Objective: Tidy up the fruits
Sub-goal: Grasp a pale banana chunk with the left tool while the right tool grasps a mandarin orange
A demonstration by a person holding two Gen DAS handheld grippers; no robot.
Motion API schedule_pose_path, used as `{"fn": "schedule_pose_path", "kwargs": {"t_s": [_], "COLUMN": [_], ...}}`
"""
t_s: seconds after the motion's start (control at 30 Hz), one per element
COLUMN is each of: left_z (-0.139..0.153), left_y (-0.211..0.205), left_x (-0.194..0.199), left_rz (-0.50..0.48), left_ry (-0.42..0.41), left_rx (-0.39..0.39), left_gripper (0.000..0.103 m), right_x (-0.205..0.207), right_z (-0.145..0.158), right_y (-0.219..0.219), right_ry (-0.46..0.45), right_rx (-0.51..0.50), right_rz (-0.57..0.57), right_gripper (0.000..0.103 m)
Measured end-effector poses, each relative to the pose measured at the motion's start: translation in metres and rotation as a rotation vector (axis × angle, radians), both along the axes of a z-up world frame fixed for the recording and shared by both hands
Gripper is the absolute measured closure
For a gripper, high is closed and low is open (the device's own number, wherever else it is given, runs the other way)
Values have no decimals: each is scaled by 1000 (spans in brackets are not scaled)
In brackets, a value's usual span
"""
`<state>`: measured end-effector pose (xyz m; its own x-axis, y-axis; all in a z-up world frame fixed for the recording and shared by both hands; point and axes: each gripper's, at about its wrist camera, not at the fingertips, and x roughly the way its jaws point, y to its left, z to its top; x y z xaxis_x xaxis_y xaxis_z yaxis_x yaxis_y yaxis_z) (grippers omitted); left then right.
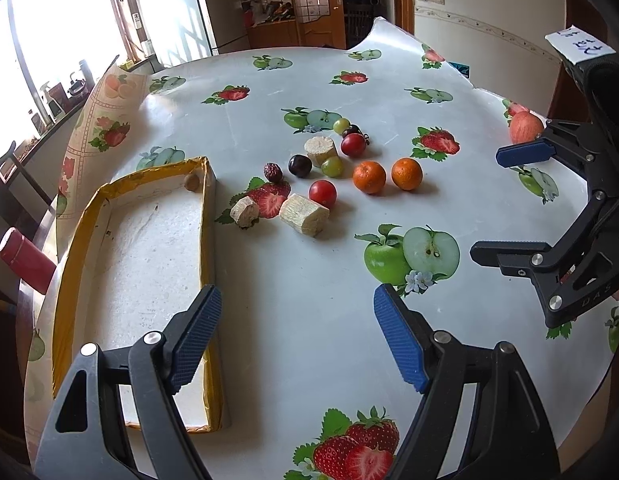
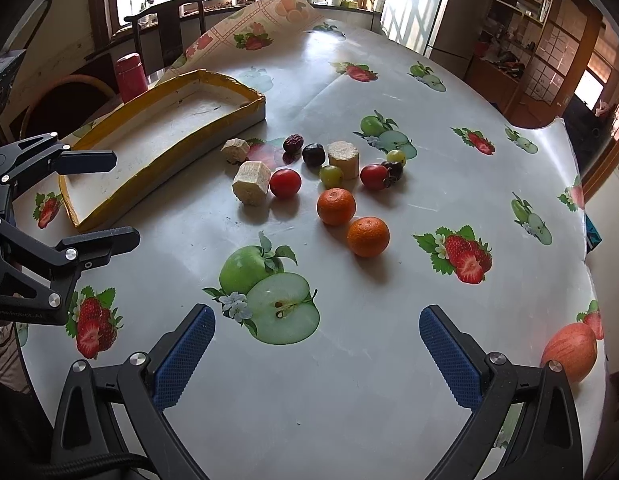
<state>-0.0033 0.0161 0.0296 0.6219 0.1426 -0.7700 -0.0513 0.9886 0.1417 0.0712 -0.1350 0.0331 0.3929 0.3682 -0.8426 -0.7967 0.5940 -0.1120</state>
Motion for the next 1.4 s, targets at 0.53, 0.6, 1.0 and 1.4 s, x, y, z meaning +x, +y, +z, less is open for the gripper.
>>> {"fn": "schedule_pose_path", "kwargs": {"t_s": [0.53, 0.6, 1.0, 1.4], "left_z": [-8, -11, -42, -64], "left_y": [7, 9, 18, 31], "left_x": [15, 20, 81, 118], "left_rz": [4, 6, 17, 28], "left_ry": [23, 27, 102, 116], "left_rx": [-53, -68, -125, -219], "left_gripper": [24, 24, 24, 57], "right_x": [8, 10, 61, 111], "right_z": [-8, -11, -35, -57], "right_y": [6, 6, 17, 26], "right_ry": [1, 7, 84, 163], "right_rx": [-20, -23, 4, 89], "right_rz": [6, 4, -78, -151], "right_gripper": [1, 1, 27, 55]}}
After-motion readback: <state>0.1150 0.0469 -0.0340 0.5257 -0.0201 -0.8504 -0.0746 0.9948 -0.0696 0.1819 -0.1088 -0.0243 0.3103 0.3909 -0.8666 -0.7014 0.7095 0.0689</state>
